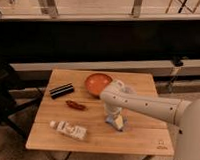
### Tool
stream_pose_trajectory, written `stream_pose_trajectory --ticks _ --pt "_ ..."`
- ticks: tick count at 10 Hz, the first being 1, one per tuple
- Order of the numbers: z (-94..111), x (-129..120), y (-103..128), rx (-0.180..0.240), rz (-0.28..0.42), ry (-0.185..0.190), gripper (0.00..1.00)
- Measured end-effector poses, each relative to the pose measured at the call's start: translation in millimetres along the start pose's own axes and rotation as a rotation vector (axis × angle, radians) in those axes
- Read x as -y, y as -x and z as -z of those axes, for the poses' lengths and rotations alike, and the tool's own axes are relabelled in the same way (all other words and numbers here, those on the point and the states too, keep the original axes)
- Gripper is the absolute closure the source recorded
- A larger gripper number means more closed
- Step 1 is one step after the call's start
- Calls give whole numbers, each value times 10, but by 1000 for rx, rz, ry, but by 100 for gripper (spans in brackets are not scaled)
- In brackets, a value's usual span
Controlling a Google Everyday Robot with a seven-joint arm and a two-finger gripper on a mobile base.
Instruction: Wipe the white sponge on the table
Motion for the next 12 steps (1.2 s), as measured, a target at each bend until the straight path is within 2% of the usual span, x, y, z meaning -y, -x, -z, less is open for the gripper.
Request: stream_pose_trajectory --ticks 12 --pt "0 12 -64 7 -4 -1 99"
